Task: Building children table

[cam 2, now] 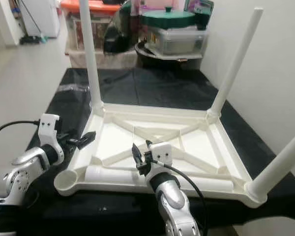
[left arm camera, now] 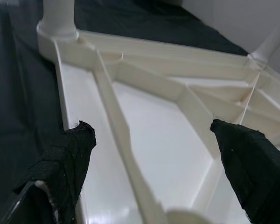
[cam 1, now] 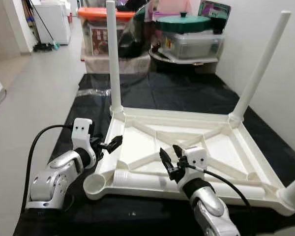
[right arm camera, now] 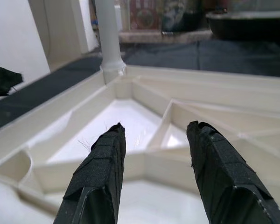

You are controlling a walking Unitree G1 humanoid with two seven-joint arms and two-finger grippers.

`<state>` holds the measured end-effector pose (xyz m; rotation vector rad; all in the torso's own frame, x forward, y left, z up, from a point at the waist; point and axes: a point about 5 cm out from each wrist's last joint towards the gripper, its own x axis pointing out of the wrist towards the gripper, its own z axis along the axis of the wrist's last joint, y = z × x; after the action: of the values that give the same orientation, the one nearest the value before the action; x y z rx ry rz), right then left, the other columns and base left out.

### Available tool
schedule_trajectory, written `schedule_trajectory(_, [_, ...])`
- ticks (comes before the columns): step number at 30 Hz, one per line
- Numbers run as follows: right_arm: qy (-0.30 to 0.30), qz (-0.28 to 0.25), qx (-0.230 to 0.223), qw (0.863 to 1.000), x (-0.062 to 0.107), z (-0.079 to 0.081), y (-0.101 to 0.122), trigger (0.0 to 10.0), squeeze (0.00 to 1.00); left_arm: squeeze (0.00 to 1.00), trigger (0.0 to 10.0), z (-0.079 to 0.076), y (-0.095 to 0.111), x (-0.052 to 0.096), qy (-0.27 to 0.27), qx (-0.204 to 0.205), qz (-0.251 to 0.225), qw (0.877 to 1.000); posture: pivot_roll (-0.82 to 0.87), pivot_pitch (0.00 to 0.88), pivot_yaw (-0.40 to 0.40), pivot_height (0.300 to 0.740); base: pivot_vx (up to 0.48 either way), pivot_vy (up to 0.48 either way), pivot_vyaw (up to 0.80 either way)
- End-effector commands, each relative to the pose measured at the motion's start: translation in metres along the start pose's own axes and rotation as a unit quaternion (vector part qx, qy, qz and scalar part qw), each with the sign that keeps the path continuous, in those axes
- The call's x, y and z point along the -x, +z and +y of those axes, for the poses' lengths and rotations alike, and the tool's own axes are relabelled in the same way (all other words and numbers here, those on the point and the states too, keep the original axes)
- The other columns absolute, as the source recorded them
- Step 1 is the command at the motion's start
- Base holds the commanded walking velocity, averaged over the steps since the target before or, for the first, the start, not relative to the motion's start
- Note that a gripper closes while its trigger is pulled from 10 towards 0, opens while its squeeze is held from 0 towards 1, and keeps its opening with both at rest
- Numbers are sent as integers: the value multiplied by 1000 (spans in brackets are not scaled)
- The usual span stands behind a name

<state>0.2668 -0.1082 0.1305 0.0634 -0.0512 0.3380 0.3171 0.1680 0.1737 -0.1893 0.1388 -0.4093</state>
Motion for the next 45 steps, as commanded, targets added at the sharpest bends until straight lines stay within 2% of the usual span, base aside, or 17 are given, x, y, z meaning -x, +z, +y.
schedule_trajectory(1, [3, 13, -2, 1000, 0, 2, -5, 10000, 0, 0, 10000, -1, -1, 0, 2, -8, 1, 1000, 197, 0, -79, 740, 0, 0, 0])
schedule_trajectory(21, [-3, 6, -2, 1000, 0, 1, -3, 10000, 0, 0, 10000, 6, 9, -3, 1, -19, -5, 1000, 202, 0, -76, 740, 0, 0, 0])
schedule_trajectory(25, [-19, 3, -6, 1000, 1, -3, -2, 10000, 0, 0, 10000, 4, 0, -4, -44, -14, 32, 998, 202, 0, -75, 740, 0, 0, 0])
schedule_trajectory(32, [-14, 4, -5, 1000, 1, -1, -2, 10000, 0, 0, 10000, 0, -17, 0, -125, -7, 91, 988, 200, 0, -69, 740, 0, 0, -800])
schedule_trajectory(37, [-12, 0, -4, 1000, 2, 0, -1, 10000, 0, 0, 10000, 2, -24, 5, -140, -11, 104, 985, 200, 0, -64, 740, 0, 0, -794])
schedule_trajectory(41, [-12, 0, -6, 1000, 2, 1, 0, 10000, 0, 0, 10000, 3, -23, 6, -124, 1, 93, 988, 201, 0, -62, 740, 0, 0, 0])
schedule_trajectory(43, [-11, -1, -9, 1000, 2, 1, 0, 10000, 0, 0, 10000, 7, -16, 5, -83, -4, 63, 995, 201, 0, -64, 740, 0, 0, 0])
schedule_trajectory(44, [-11, -1, -9, 1000, 2, 1, 0, 10000, 0, 0, 10000, 7, -16, 5, -83, -4, 63, 995, 201, 0, -64, 740, 0, 0, 0])
schedule_trajectory(45, [-11, -1, -10, 1000, 2, 1, 0, 10000, 0, 0, 10000, 11, -12, 4, -52, -10, 44, 998, 204, 0, -67, 740, 0, 0, 0])
